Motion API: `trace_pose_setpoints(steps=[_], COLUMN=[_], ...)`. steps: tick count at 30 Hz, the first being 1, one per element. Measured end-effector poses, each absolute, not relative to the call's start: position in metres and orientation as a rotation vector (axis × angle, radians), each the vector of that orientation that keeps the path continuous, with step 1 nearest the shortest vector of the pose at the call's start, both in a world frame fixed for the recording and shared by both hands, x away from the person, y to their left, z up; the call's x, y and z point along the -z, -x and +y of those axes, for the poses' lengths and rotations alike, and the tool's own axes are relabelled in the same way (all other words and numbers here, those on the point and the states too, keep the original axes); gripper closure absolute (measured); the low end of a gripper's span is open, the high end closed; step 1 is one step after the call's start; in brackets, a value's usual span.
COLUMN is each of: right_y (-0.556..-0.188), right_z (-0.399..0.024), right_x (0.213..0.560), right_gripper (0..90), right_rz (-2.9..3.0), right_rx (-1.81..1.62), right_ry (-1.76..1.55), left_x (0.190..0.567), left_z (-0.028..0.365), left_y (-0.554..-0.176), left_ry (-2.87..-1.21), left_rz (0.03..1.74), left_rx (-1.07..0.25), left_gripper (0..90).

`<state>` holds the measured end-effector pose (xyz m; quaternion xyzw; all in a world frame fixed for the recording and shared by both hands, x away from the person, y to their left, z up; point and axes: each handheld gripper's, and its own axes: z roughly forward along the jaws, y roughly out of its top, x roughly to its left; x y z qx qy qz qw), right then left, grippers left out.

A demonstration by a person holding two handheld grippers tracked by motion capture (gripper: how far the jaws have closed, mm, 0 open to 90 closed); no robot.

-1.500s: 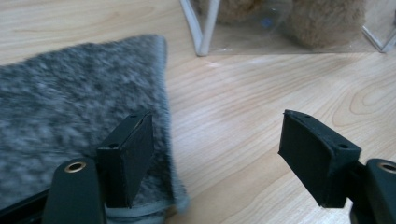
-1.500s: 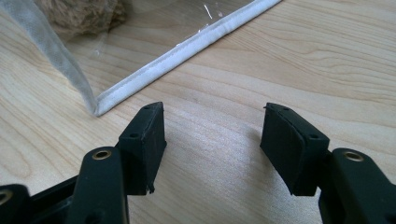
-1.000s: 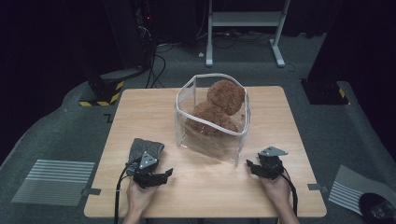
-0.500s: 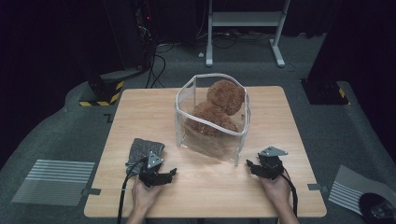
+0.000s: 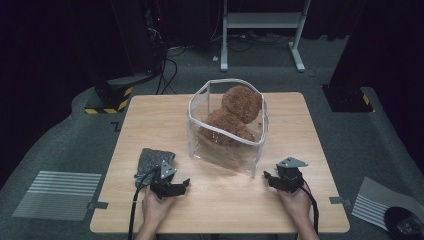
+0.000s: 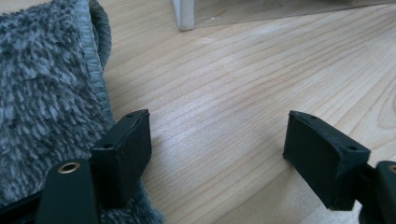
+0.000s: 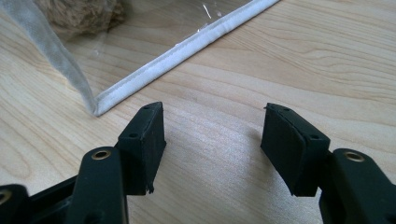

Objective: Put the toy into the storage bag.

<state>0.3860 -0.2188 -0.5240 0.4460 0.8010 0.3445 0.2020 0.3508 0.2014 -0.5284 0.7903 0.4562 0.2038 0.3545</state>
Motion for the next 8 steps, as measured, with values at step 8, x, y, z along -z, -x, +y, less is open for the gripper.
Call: trace_pose_setpoints(steps=[8], right_y=[-0.3860], right_z=[-0.2189], right_x=[0.5240], right_gripper=[39.4], right_rz=[2.237], right_rx=[-0.962], right_ry=[-1.245], left_x=[0.5285], left_z=[0.2014], left_y=[-0.3507], left_ry=[-2.041], left_rz=[1.180], left_rx=[-0.525], left_gripper=[23.1])
